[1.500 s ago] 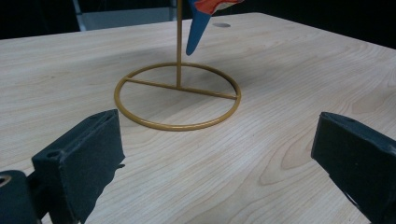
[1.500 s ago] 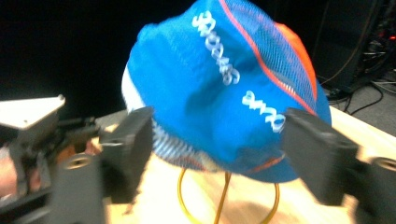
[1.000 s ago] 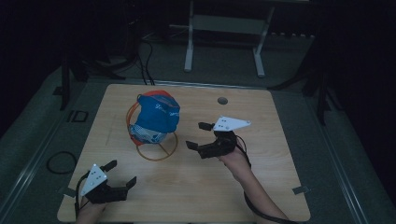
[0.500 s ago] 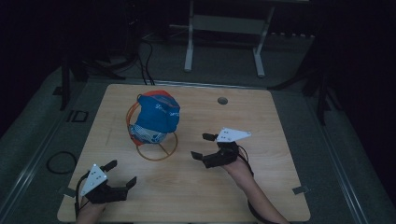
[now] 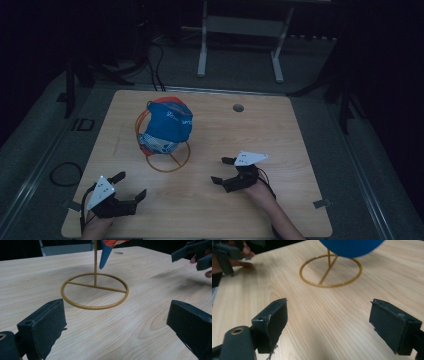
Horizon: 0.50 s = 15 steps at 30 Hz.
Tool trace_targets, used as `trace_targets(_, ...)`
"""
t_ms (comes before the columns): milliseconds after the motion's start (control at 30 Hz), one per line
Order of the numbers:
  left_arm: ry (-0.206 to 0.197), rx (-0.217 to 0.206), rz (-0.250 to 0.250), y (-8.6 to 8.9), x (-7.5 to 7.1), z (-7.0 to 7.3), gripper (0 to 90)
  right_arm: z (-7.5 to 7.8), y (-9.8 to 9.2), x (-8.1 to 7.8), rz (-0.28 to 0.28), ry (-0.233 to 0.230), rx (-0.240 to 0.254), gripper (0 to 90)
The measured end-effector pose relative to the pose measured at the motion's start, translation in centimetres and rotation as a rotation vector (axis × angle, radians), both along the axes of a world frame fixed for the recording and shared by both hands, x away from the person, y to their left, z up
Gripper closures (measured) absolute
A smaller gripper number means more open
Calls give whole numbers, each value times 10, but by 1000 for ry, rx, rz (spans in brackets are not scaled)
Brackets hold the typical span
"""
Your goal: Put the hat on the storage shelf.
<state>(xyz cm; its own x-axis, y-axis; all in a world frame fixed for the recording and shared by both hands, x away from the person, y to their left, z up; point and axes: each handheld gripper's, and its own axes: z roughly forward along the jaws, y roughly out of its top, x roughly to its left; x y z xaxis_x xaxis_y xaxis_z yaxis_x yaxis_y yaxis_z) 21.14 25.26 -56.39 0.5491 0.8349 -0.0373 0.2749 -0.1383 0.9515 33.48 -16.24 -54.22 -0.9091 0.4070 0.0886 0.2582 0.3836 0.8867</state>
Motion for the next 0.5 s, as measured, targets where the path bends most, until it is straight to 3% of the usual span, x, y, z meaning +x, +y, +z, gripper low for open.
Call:
trace_targets(233,3,2,-1,0,0,-1,26,-17,-17,4,-36,18,-27,150)
trace_targets(500,2,-1,-5,0,-1,0,26,-19,-26,7,-63,11,-39,149)
